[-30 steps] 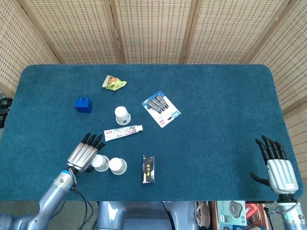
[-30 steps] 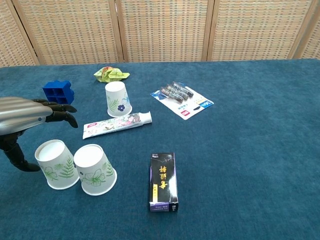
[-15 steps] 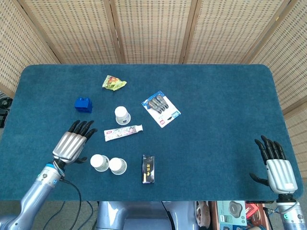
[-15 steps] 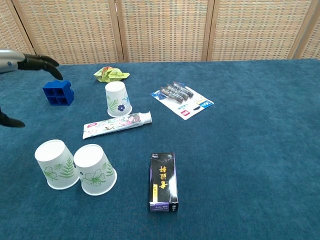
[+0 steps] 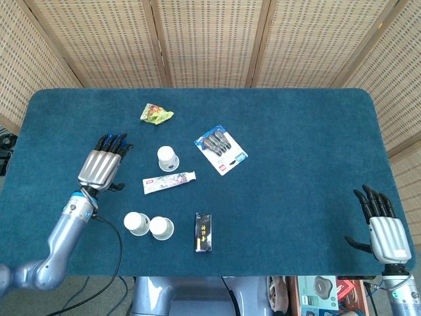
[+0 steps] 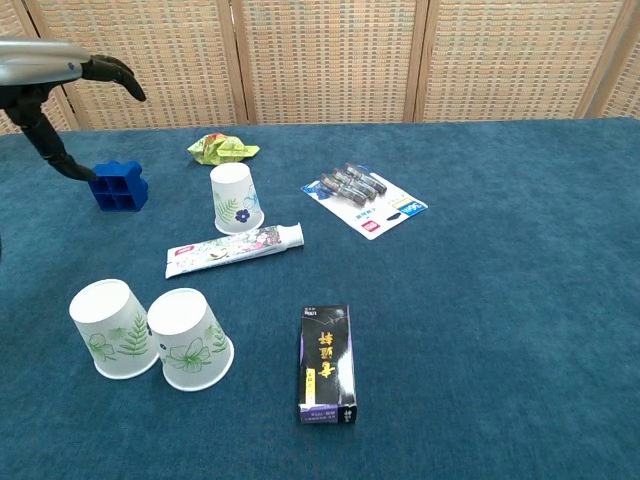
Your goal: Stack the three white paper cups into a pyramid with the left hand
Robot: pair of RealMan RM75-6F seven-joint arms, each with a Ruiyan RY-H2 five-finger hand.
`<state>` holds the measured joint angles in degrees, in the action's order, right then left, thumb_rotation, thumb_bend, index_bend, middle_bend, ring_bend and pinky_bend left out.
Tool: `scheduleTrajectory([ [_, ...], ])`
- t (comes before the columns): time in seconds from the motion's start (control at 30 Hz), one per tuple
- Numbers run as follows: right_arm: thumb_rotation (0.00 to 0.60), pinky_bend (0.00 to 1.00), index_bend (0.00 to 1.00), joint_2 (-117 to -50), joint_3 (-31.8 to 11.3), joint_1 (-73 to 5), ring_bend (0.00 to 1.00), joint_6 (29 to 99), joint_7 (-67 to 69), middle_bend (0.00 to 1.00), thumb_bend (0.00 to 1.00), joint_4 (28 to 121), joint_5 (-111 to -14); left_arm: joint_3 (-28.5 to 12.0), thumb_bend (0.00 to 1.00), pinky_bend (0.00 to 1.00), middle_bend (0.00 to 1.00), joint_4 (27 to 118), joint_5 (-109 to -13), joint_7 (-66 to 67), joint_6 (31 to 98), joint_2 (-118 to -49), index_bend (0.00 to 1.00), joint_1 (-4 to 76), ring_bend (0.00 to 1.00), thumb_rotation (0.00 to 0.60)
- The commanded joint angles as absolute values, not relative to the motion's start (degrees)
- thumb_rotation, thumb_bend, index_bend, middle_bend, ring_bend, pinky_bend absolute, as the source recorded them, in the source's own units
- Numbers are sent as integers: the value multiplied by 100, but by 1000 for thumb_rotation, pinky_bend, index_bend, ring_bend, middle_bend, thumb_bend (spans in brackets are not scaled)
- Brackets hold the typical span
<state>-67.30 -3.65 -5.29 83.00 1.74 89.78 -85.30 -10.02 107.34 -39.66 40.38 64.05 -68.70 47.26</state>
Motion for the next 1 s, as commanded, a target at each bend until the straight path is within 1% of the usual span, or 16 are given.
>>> scheduleTrajectory([
  [0.03, 600, 0, 0, -6713, -377, -542, 0, 8256, 258, 0, 91, 8940, -8497, -1264, 203, 0, 0, 10162, -3302, 4447, 6286, -7327, 138, 5182, 0, 600],
  [0.23, 600, 0, 0, -6692, -398, -554, 0, 8210, 411, 0, 91, 8889, -8448, -1453, 203, 0, 0, 9335, -2504, 4818, 6083, -7895, 139, 5691, 0, 600],
  [0.5, 600, 0, 0, -6655, -414, -562, 0, 8177, 608, 0, 91, 8848, -8423, -1683, 203, 0, 0, 8348, -1671, 5000, 5801, -8578, 147, 6185, 0, 600],
  [0.63, 600, 0, 0, -6629, -441, -559, 0, 8157, 730, 0, 90, 8807, -8366, -1678, 203, 0, 0, 7953, -1406, 5142, 5690, -8837, 157, 6363, 0, 600],
  [1.0, 600, 0, 0, -6592, -465, -570, 0, 8088, 950, 0, 90, 8729, -8303, -1702, 203, 0, 0, 7180, -1127, 5398, 5448, -9402, 178, 6769, 0, 600],
])
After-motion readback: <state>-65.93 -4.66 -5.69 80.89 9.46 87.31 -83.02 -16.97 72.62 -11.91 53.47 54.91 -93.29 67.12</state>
